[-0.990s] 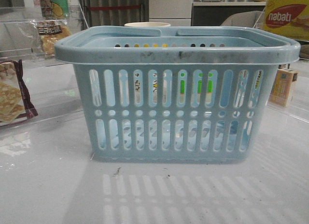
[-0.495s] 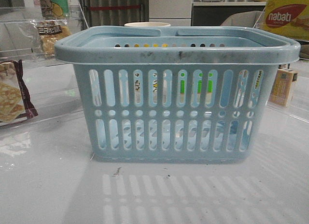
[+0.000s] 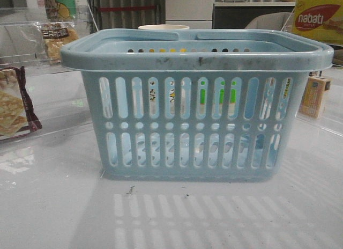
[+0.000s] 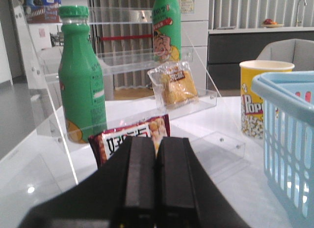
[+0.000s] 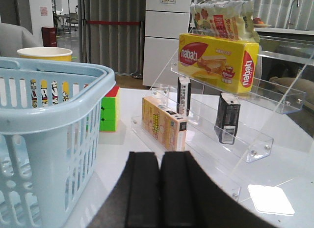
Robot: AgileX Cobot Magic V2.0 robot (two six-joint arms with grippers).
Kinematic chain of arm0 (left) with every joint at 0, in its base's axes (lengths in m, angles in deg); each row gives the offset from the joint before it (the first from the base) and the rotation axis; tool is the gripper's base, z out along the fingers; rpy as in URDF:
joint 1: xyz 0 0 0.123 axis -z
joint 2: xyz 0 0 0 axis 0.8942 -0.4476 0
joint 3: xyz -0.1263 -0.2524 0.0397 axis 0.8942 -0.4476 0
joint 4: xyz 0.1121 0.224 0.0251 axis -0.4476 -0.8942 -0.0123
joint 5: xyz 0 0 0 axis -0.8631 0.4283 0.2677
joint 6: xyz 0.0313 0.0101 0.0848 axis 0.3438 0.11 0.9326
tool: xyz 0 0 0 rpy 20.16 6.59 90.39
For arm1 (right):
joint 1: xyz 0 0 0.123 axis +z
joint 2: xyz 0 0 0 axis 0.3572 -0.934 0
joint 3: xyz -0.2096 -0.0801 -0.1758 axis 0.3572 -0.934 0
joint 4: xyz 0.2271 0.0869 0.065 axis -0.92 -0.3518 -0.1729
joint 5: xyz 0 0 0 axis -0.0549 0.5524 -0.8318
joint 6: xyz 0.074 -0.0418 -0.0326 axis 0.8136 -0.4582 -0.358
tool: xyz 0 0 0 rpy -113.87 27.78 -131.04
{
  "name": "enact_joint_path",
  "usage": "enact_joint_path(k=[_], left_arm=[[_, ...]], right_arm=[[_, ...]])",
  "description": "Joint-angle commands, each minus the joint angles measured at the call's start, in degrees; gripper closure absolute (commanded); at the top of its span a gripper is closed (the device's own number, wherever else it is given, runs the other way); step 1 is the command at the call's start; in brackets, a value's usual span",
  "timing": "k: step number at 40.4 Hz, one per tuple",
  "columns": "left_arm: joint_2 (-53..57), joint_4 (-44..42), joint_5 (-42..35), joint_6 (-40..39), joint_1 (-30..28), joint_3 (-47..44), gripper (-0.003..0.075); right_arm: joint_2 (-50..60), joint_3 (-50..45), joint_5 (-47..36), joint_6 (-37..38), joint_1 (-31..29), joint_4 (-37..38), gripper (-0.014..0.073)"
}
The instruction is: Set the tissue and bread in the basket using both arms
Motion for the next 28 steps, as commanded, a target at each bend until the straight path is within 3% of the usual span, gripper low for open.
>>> enact_joint_path(k=[1, 15, 28], left_arm=[[0.9, 0.1, -8.4, 0.0, -0.1, 1.5, 0.0630], [-3.5, -0.1, -1.2, 0.0, -0.1, 21.7, 0.0630], [-17.8, -0.1, 16.7, 0.0, -0.1, 41.4, 0.0630]], right_arm=[[1.0, 1.0, -5.1, -0.1, 0.0, 0.7, 0.0537], [-2.6, 21.6, 7.1, -0.1, 0.1, 0.7, 0.0537], [-17.1, 39.5, 25.7, -0.1, 0.1, 0.7, 0.0537]])
